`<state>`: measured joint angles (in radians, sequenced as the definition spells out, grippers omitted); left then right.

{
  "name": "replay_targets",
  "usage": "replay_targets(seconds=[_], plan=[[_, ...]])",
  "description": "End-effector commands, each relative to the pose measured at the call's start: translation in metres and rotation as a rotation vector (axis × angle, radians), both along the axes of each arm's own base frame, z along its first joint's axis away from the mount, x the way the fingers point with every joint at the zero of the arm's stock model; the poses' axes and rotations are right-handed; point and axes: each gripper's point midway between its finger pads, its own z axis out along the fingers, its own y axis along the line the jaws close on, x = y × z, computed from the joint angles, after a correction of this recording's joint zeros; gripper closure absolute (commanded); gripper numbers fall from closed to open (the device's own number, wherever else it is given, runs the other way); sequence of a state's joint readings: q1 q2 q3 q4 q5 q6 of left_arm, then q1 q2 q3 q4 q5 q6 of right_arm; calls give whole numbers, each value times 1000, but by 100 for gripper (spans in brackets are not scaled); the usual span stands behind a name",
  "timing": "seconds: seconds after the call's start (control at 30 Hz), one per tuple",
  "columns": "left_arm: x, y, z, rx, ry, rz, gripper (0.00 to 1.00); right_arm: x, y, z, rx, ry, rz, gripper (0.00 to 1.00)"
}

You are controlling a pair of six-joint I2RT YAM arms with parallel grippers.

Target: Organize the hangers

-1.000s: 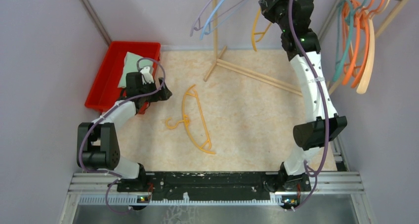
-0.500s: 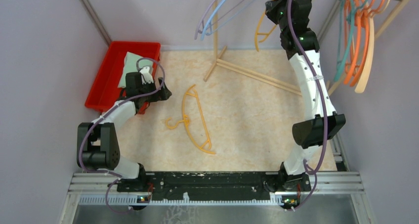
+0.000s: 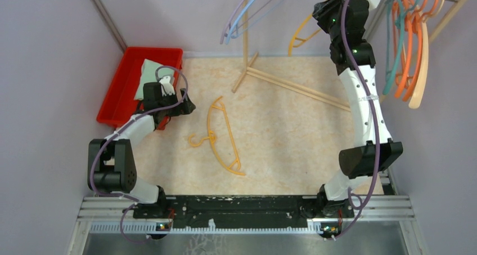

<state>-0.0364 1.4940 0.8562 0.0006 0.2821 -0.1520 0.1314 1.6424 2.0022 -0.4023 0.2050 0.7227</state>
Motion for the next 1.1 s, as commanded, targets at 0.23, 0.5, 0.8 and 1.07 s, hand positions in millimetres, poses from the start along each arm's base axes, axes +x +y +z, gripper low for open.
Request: replay_targets(seconds=[0.23, 0.5, 0.8, 1.07], plan=[[8, 0, 12, -3, -50, -13, 0, -85, -14, 52, -63, -100, 6, 26], [9, -3, 12, -26, -47, -21, 0, -170, 16, 85, -191, -228, 209, 26], [8, -5, 6, -39, -27, -24, 0, -205, 133, -30, -409, 83, 648, 36], [8, -9, 6, -75, -12, -21, 0, -261, 261, -189, -629, 341, 998, 36]])
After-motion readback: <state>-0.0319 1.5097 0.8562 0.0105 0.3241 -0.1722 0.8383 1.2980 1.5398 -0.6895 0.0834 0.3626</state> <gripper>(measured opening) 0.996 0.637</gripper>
